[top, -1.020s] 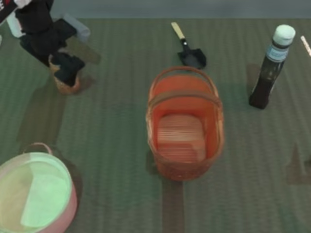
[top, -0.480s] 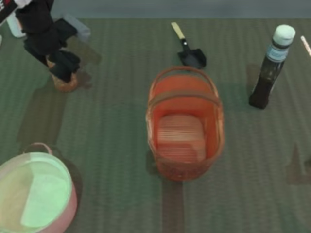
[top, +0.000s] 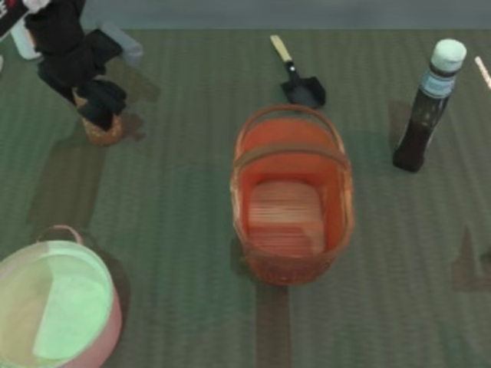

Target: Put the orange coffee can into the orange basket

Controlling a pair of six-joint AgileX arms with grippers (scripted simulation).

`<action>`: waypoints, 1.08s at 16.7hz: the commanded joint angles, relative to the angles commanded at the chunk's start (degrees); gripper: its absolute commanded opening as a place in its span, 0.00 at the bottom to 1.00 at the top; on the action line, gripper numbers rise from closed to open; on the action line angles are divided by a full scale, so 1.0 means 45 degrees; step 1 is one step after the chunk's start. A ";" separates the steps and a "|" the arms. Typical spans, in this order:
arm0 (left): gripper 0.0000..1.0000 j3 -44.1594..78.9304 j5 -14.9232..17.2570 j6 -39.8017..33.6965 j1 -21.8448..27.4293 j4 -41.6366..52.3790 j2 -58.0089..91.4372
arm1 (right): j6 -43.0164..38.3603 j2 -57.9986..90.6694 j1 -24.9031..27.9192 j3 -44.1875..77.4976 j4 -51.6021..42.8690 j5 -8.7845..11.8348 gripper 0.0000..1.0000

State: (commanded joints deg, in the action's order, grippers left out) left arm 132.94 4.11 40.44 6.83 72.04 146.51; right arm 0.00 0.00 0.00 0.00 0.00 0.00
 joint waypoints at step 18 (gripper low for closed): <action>0.00 -0.6999 0.8124 -0.4417 0.1450 -1.3563 -0.3631 | 0.0000 0.0000 0.0000 0.0000 0.0000 0.0000 1.00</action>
State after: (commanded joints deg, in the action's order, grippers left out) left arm 101.44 40.67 20.56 13.36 11.00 130.17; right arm 0.00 0.00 0.00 0.00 0.00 0.00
